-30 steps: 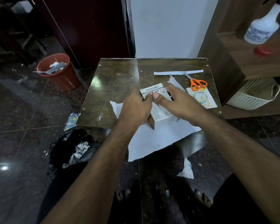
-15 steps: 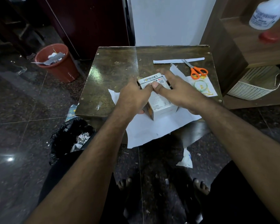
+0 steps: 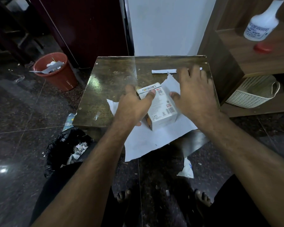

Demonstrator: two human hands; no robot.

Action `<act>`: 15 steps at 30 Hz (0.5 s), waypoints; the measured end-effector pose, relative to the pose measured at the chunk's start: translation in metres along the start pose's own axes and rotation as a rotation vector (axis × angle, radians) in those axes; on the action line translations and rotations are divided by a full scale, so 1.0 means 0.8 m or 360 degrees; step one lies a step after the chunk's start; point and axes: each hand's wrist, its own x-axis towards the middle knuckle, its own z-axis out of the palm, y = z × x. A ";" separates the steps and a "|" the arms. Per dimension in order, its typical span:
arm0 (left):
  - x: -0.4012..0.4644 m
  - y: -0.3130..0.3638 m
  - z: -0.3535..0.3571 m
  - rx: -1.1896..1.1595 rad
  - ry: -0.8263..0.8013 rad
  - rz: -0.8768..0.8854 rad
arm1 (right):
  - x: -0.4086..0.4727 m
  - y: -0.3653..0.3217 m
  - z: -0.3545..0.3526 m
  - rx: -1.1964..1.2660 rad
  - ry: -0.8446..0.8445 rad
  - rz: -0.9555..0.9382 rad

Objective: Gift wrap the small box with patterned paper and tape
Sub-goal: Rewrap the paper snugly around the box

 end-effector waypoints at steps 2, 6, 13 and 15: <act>0.001 -0.002 0.002 0.0085 -0.0007 0.0051 | -0.001 0.003 0.001 0.0113 -0.0175 0.0090; 0.001 -0.003 0.002 0.0120 -0.0027 0.0080 | -0.002 0.005 0.001 0.0260 -0.0157 0.0097; -0.002 0.001 0.001 0.0098 -0.0028 0.0080 | 0.001 0.003 -0.016 0.0958 -0.0094 0.0000; -0.003 0.002 0.000 0.0088 -0.0031 0.0075 | 0.001 0.003 -0.012 0.1122 -0.0092 -0.0002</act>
